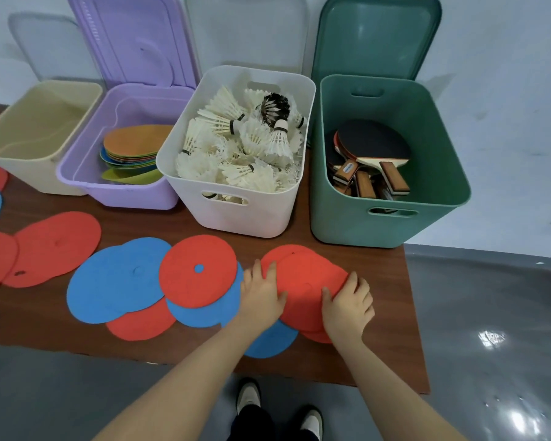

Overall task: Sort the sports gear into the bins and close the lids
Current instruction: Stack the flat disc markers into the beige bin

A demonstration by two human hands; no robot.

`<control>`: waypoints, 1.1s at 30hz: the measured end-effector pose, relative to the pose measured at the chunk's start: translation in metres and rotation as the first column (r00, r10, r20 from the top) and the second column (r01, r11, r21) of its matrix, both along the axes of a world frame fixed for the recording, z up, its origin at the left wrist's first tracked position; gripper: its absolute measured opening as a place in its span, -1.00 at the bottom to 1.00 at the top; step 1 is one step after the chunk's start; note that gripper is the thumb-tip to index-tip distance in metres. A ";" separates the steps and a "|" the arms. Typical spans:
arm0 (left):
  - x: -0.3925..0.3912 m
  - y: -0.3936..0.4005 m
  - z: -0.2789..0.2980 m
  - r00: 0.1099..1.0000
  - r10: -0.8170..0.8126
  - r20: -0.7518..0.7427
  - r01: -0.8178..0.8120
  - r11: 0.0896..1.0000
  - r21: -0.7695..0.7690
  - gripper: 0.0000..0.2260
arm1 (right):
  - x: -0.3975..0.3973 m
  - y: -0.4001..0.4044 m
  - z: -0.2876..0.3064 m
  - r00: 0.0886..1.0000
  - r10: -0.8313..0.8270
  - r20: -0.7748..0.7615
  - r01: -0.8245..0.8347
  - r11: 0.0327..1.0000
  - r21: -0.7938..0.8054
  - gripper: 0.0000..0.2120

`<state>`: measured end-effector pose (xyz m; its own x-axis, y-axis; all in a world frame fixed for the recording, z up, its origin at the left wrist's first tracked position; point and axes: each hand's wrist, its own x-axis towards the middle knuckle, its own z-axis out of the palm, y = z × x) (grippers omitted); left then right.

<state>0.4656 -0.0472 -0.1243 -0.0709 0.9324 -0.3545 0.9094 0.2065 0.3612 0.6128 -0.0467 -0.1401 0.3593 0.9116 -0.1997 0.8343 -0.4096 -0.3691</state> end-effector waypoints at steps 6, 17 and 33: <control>0.022 -0.007 0.004 0.976 -0.143 0.163 0.140 0.990 0.026 -0.42 | 0.022 -0.009 -0.001 0.990 0.001 -0.140 0.006 0.999 0.044 -0.44; 0.021 0.003 -0.008 0.973 -0.231 -0.002 0.231 0.973 0.021 -0.30 | 0.038 0.000 0.007 0.977 0.034 -0.212 -0.044 0.998 -0.041 -0.17; 0.021 0.028 -0.003 0.933 -0.339 0.122 0.332 0.941 0.070 -0.06 | 0.065 0.000 0.020 0.844 0.350 -0.406 -0.232 0.922 0.311 -0.62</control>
